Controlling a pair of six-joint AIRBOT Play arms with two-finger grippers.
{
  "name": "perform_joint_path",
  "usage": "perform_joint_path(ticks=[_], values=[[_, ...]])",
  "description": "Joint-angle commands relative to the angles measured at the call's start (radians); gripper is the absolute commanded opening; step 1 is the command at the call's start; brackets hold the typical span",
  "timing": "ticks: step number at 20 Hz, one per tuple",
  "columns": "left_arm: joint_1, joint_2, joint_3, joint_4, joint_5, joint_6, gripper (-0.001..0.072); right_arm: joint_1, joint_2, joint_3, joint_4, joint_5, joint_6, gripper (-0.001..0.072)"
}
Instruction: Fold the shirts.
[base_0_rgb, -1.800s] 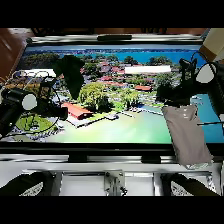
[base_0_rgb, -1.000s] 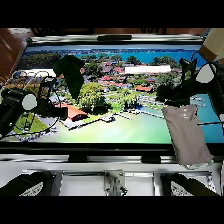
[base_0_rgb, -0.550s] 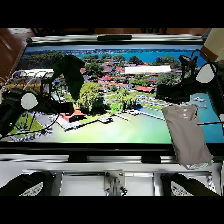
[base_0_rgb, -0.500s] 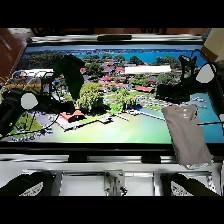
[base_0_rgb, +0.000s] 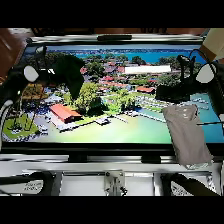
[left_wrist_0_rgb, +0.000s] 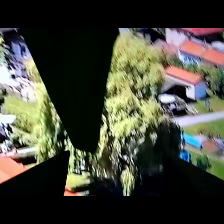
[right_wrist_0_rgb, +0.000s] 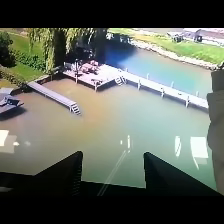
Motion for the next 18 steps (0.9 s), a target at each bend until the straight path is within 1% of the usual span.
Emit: perform_joint_path(ticks=[1,3,6,8,10,12,16,18], values=[[0.109,-0.306,0.341,-0.002,-0.059,-0.004,0.0720,0.001,0.000,0.001,0.015,0.001,-0.002,0.0506],[0.125,-0.423,0.466,-0.024,-0.044,-0.004,0.0720,0.001,0.000,0.001,0.022,-0.006,-0.002,0.0506],[0.118,-0.520,0.519,-0.023,0.047,-0.004,0.0720,0.001,0.000,0.001,0.022,-0.022,-0.002,0.0506],[0.115,-0.560,0.518,-0.024,0.079,-0.004,0.0720,0.001,0.000,0.001,0.022,-0.026,-0.002,0.0506],[0.111,-0.591,0.518,-0.024,0.079,-0.004,0.0719,0.001,0.000,0.001,0.023,-0.026,-0.002,0.0506],[0.104,-0.606,0.518,-0.025,0.086,-0.004,0.0719,0.002,0.000,0.001,0.023,-0.026,-0.002,0.0506],[0.085,-0.626,0.517,-0.043,0.141,-0.005,0.0718,0.002,0.000,0.001,0.023,-0.032,-0.002,0.0505],[0.083,-0.644,0.517,-0.045,0.140,-0.004,0.0718,0.001,0.000,0.001,0.030,-0.031,-0.002,0.0505]])
